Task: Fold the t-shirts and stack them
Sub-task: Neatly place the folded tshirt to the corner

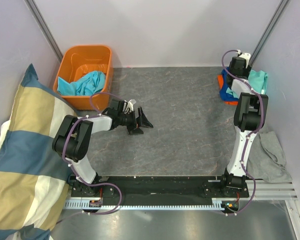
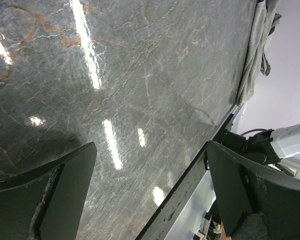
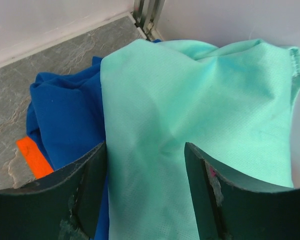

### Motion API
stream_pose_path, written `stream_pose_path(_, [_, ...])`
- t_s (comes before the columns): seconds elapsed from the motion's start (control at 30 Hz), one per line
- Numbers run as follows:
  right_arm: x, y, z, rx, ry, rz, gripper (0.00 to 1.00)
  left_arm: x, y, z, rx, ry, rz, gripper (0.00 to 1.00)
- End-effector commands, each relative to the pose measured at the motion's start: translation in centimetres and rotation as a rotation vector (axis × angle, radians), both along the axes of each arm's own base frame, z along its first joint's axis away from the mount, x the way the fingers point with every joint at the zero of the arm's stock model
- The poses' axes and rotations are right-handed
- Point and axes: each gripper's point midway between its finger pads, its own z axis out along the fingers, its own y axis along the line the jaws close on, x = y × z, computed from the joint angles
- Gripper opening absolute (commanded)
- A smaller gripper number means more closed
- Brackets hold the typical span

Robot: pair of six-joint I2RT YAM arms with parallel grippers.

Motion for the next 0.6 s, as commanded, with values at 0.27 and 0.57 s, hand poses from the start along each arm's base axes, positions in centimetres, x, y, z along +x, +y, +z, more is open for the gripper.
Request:
stream_pose_path(0.27, [1.4,-1.0,2.3,-0.02,-0.077,-0.055,0.53,1.0,-0.5,0.8,-0.035,-0.006,0.002,1.0])
stream_pose_path(0.57, [1.7,-0.9,1.5,-0.011,-0.065,-0.045,0.58,1.2,-0.6,0.7,-0.034,-0.002,0.003,1.0])
